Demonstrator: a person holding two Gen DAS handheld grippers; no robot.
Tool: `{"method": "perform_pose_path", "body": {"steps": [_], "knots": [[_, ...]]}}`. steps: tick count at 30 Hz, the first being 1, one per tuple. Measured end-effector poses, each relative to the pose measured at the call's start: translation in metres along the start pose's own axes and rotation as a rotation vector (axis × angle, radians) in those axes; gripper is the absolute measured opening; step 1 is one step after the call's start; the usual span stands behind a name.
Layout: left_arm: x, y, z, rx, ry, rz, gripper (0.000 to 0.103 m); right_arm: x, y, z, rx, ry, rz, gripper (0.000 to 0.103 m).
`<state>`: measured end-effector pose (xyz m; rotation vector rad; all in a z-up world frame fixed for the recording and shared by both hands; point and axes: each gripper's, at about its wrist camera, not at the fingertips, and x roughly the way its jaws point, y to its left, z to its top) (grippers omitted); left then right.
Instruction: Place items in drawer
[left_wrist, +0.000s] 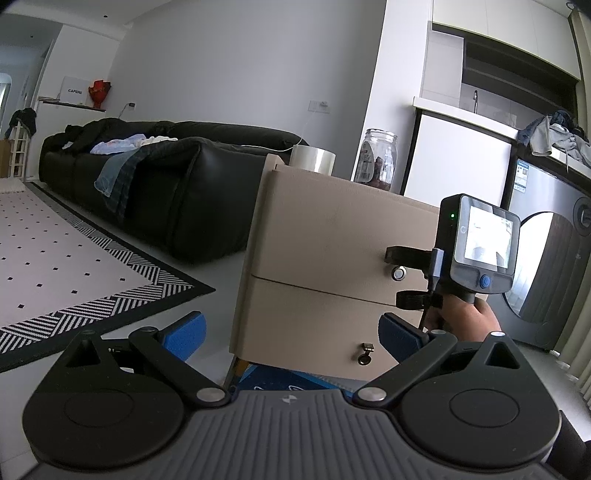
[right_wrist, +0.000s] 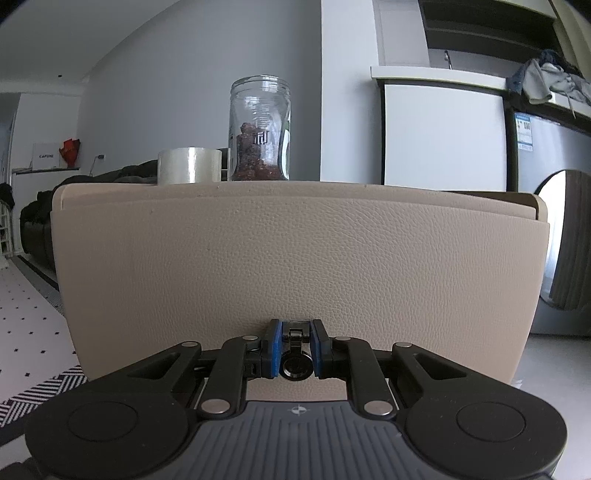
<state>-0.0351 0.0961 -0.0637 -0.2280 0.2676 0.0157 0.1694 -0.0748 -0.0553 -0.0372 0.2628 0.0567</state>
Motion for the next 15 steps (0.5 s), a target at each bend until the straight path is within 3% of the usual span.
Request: {"method": "perform_pose_path", "body": {"steps": [11,15], "knots": [[0.0,-0.004,0.005,0.008,0.002,-0.01,0.103,-0.007,-0.002,0.002,-0.032,0.025,0.01,0.018],[0.0,-0.006,0.006,0.01,0.008,-0.012,0.103,-0.015,-0.002,0.001,-0.058,0.007,0.001,0.032]]}}
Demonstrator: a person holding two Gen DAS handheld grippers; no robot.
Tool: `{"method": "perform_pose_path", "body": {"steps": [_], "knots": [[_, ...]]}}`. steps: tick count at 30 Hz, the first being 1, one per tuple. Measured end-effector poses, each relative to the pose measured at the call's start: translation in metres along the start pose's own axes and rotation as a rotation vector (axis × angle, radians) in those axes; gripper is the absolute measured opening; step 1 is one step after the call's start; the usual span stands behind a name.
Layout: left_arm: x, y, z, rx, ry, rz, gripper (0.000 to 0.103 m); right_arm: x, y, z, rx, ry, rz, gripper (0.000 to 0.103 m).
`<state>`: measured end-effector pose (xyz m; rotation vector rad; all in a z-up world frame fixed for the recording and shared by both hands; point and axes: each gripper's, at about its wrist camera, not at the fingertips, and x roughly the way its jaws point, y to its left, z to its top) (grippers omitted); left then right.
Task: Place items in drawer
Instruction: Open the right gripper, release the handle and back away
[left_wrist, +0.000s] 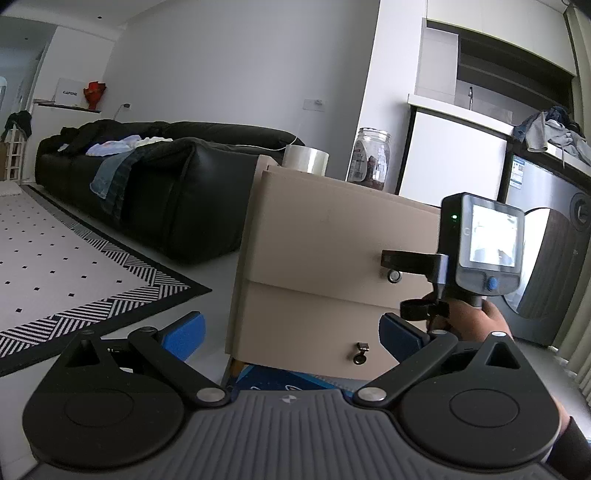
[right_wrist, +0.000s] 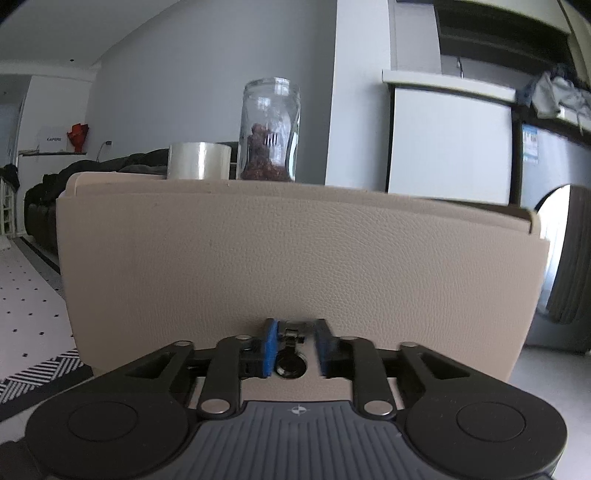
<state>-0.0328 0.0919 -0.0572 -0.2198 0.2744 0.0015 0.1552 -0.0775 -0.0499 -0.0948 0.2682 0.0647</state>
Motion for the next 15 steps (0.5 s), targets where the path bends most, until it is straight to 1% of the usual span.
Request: {"method": "perform_pose_path", "body": {"steps": [3,5,9,12,15], "knots": [[0.0,0.0,0.0,-0.009,0.002,-0.004,0.103,-0.003,-0.003,0.0,0.006,0.004,0.003,0.033],[0.001,-0.001,0.0,-0.004,0.003,-0.001,0.103,-0.005,-0.003,0.0,0.006,0.011,0.0,0.036],[0.002,-0.005,0.001,0.0,0.006,-0.006,0.103,-0.011,-0.003,0.001,0.002,-0.006,-0.001,0.045],[0.003,-0.007,0.002,0.002,0.013,-0.004,0.103,-0.015,-0.006,0.002,0.014,-0.009,0.003,0.045],[0.003,-0.011,0.003,0.022,0.004,0.012,0.103,-0.017,-0.009,0.004,0.023,-0.008,0.01,0.045]]}}
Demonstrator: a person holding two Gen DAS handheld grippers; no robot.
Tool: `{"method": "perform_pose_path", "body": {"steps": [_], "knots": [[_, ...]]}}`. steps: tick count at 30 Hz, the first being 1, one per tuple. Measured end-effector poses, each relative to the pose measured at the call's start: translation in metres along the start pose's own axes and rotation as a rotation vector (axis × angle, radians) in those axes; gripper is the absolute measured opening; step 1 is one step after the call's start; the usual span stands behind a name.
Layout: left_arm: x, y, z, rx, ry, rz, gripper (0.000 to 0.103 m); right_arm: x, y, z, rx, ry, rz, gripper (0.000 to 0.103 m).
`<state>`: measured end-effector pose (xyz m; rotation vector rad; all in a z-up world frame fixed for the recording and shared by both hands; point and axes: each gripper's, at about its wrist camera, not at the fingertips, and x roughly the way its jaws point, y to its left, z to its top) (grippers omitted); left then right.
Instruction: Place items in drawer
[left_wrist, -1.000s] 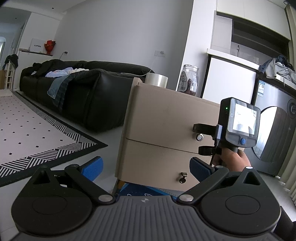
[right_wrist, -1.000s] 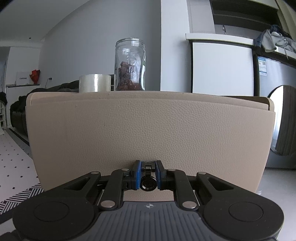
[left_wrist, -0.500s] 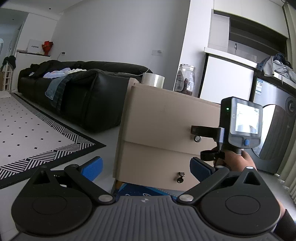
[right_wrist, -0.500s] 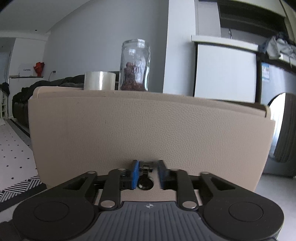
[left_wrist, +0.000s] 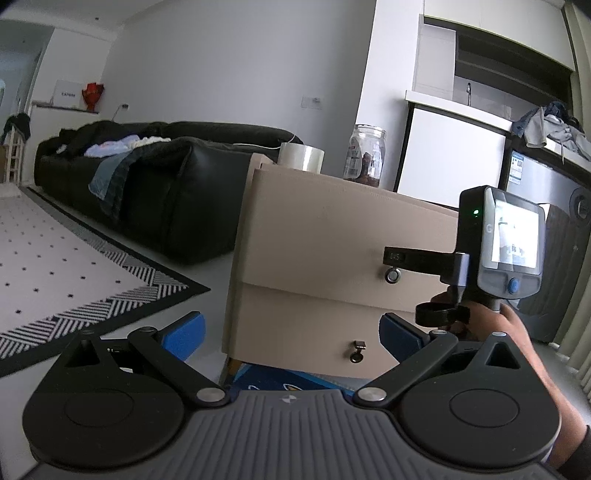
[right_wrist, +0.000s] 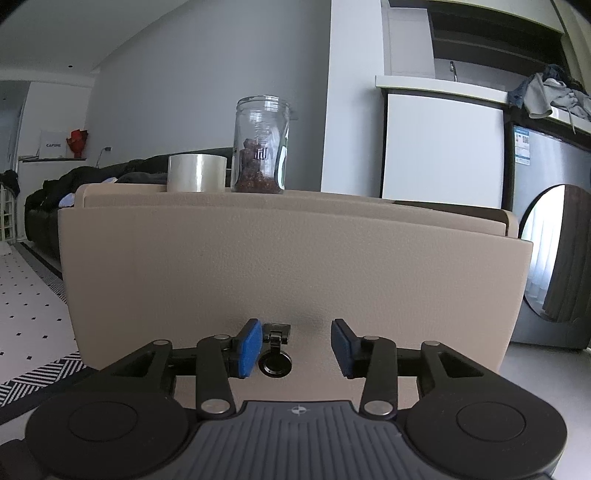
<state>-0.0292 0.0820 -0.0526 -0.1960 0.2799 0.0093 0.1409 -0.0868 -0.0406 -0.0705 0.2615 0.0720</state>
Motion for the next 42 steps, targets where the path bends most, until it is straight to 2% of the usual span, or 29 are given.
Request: {"method": "perform_pose_path", "body": {"steps": [5,13,17,28,34,42], "knots": [[0.002,-0.008,0.004,0.035,-0.002,0.028,0.103,-0.007,0.0,-0.002,0.003,0.006,0.009,0.045],[0.003,-0.016,0.005,0.051,-0.025,-0.012,0.103,-0.026,-0.003,-0.013,0.002,0.026,0.022,0.046],[0.004,-0.023,0.006,0.076,-0.037,-0.013,0.103,-0.039,-0.006,-0.019,-0.011,0.029,0.021,0.051],[0.007,-0.036,0.007,0.099,-0.022,-0.029,0.103,-0.069,-0.023,-0.029,0.004,0.031,0.019,0.056],[0.015,-0.04,0.002,0.098,0.016,-0.023,0.103,-0.084,-0.028,-0.037,-0.001,0.037,0.021,0.057],[0.02,-0.049,-0.004,0.136,0.019,-0.002,0.103,-0.102,-0.037,-0.051,0.017,0.037,0.021,0.057]]}}
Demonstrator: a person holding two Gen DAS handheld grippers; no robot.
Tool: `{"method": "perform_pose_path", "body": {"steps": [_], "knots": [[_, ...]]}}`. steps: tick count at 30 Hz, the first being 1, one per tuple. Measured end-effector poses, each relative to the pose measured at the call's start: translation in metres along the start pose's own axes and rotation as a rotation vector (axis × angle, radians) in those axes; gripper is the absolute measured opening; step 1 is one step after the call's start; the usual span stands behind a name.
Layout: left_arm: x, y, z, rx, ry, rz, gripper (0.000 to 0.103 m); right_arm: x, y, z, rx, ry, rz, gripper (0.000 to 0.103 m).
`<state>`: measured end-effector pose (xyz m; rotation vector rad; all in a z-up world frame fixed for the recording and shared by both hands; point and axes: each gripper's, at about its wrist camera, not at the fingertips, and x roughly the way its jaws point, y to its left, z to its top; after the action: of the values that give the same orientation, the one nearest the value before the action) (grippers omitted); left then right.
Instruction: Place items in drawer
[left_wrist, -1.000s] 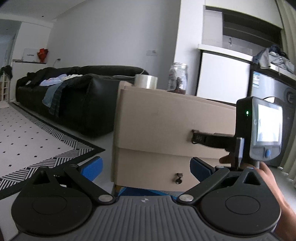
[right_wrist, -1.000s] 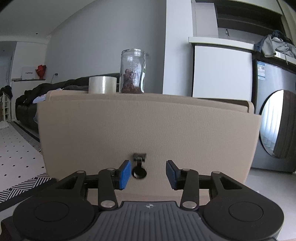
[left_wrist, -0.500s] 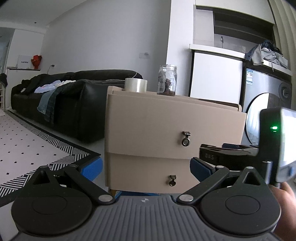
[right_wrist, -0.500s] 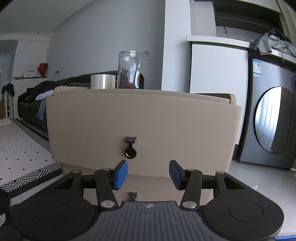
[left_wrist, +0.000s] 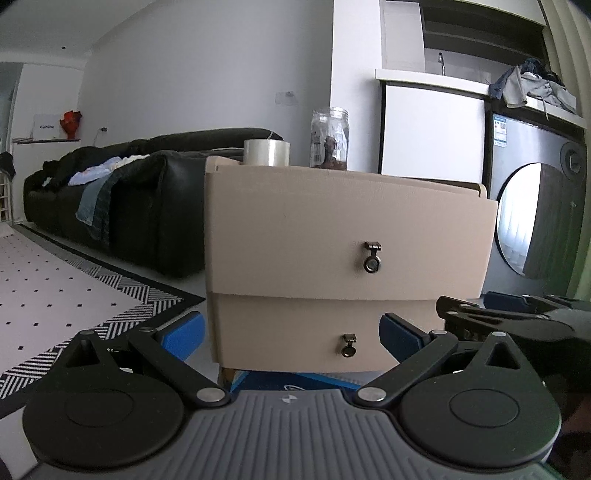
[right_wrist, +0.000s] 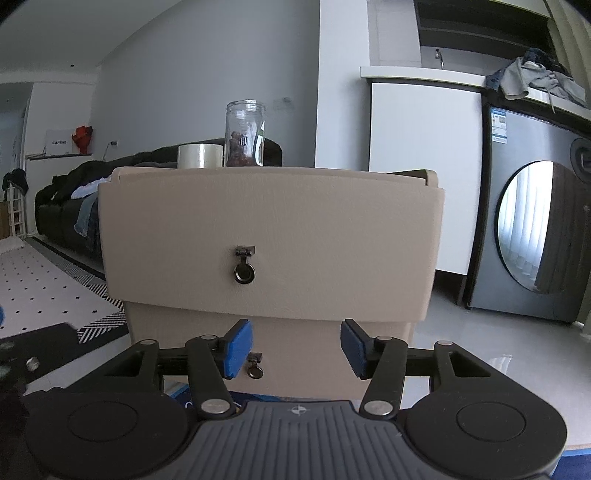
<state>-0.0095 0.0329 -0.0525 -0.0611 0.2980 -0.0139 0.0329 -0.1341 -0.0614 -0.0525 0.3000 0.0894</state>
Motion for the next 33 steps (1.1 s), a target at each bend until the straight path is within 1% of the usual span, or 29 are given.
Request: {"method": "perform_pose_path", "body": {"steps": [9,21,27,33], "knots": [[0.004,-0.006,-0.005,0.006,0.018,0.002,0.103,-0.022,-0.008,-0.005,0.015,-0.009,0.002,0.058],[0.0,-0.018,-0.005,0.029,0.016,-0.022,0.103,-0.031,-0.016,-0.012,0.03,0.0,-0.019,0.059],[-0.006,-0.024,-0.005,0.043,-0.001,-0.018,0.103,-0.034,-0.016,-0.013,0.029,-0.017,-0.035,0.061],[-0.012,-0.025,-0.006,0.044,-0.026,-0.028,0.103,-0.041,-0.019,-0.016,0.07,-0.067,0.001,0.062]]}}
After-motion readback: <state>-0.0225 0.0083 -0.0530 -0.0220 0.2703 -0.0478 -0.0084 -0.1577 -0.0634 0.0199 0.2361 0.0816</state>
